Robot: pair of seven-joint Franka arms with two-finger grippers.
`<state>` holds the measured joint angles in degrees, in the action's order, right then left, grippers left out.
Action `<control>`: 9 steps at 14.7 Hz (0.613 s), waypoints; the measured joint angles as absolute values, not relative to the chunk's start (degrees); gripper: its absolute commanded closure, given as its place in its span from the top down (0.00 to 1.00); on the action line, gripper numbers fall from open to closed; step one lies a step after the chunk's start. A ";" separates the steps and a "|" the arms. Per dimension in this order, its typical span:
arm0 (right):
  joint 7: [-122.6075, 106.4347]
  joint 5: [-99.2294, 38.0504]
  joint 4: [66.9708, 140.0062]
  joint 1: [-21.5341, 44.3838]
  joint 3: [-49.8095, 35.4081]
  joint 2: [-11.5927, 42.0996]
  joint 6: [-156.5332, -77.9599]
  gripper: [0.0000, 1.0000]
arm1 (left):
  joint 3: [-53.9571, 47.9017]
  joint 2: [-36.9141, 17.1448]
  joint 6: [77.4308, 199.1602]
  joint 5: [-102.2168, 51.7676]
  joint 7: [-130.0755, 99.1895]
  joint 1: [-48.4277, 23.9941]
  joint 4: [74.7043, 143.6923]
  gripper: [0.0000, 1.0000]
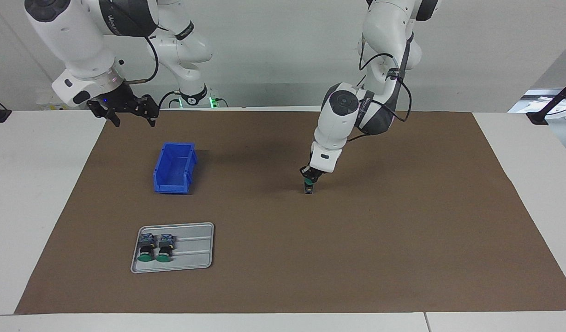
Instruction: Place and press button with both arms
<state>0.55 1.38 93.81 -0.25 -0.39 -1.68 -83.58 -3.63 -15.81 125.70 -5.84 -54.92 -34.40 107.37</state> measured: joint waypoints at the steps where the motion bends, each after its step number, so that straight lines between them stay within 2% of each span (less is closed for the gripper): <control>1: 0.55 1.38 93.81 -0.25 -0.39 -1.68 -83.58 0.98 | -3.63 -15.78 126.50 -6.30 -54.92 -34.48 107.60 0.00; 9: 0.55 1.38 93.81 -0.25 -0.39 -1.68 -83.58 0.98 | -3.56 -15.66 127.56 -8.24 -52.47 -34.82 108.11 0.00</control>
<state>0.55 1.38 93.81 -0.25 -0.39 -1.68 -83.58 -3.56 -15.66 127.56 -8.24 -52.47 -34.82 108.11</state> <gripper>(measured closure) 0.018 0.991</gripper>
